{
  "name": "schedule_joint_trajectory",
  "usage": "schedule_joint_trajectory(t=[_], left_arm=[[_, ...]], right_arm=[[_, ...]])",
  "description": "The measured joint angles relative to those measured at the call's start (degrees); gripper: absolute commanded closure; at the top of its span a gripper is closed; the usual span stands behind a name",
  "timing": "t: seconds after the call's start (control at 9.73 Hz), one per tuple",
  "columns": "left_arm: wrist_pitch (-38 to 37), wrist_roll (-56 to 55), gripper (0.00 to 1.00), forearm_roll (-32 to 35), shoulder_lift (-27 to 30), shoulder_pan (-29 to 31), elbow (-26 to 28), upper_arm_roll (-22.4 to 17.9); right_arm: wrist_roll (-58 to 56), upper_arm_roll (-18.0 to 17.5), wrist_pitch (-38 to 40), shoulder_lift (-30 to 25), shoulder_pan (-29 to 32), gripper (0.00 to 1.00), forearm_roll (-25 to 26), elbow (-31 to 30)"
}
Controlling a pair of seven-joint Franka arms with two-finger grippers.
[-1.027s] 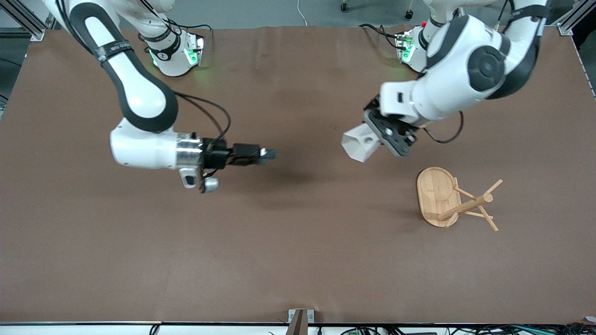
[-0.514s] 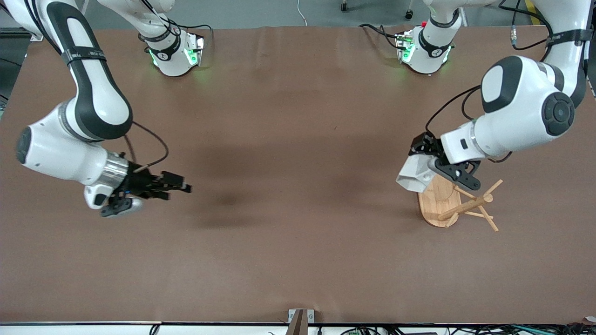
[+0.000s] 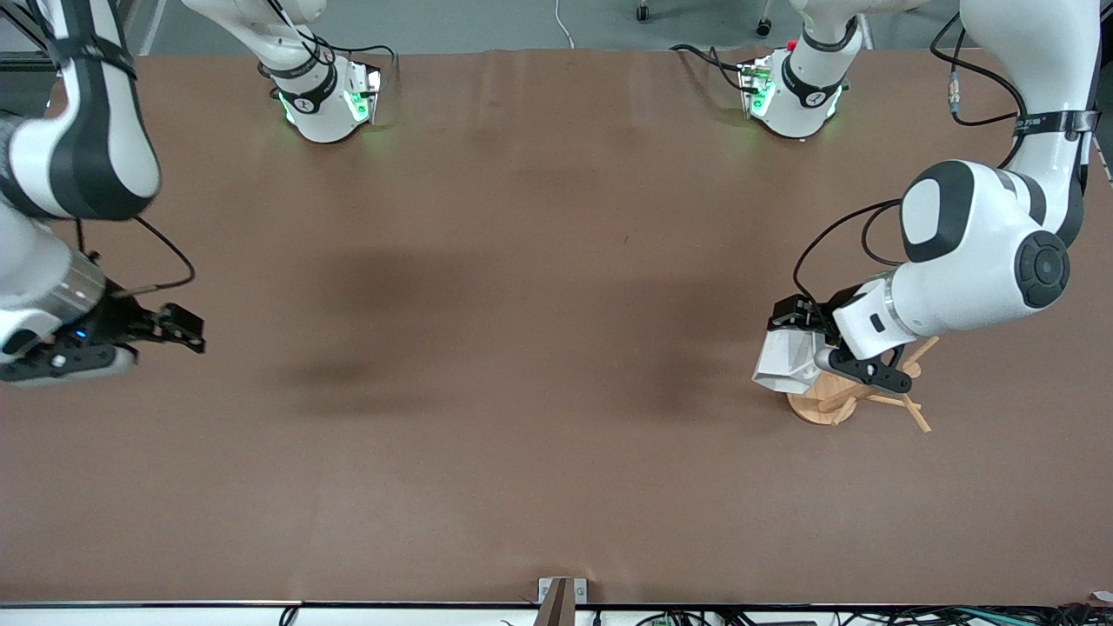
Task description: Hang cup on rack
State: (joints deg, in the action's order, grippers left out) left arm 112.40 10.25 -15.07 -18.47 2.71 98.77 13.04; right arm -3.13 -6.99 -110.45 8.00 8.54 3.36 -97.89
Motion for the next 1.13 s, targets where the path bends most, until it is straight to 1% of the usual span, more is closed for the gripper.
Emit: schedule_joint_trajectory(t=[0.1, 0.21, 0.41, 0.62, 0.82, 0.92, 1.13], left_arm=[[0.0, -0.3, 0.99, 0.0, 0.0, 0.1, -0.3, -0.6], [0.0, -0.8, 0.99, 0.0, 0.0, 0.1, -0.5, -1.1], [0.0, -2.4, 0.99, 0.0, 0.0, 0.1, -0.5, -2.2], [0.0, -2.7, 0.98, 0.0, 0.0, 0.2, -0.6, -3.0], [-0.1, -2.7, 0.97, 0.0, 0.0, 0.6, -0.5, -3.4], [-0.2, -2.7, 0.97, 0.0, 0.0, 0.8, -0.4, -3.8], [-0.4, -2.7, 0.98, 0.0, -0.1, 0.9, 0.3, -4.0]], right_arm=[[4.7, 0.0, 5.1, -1.8, 0.0, 0.00, 0.3, 1.9], [7.0, 0.1, 9.4, -3.2, 0.0, 0.00, 0.2, 4.0], [8.1, 1.7, 16.7, -5.3, 1.1, 0.00, -3.4, 8.1], [6.7, 6.4, 21.9, -6.2, 1.5, 0.00, -4.5, 13.7], [2.3, 10.9, 25.8, -6.7, -0.1, 0.00, -4.6, 15.8], [1.9, 11.2, 26.5, -7.1, -0.2, 0.00, -4.6, 15.7], [1.9, 9.7, 26.6, -7.2, -0.2, 0.00, -3.0, 15.4]])
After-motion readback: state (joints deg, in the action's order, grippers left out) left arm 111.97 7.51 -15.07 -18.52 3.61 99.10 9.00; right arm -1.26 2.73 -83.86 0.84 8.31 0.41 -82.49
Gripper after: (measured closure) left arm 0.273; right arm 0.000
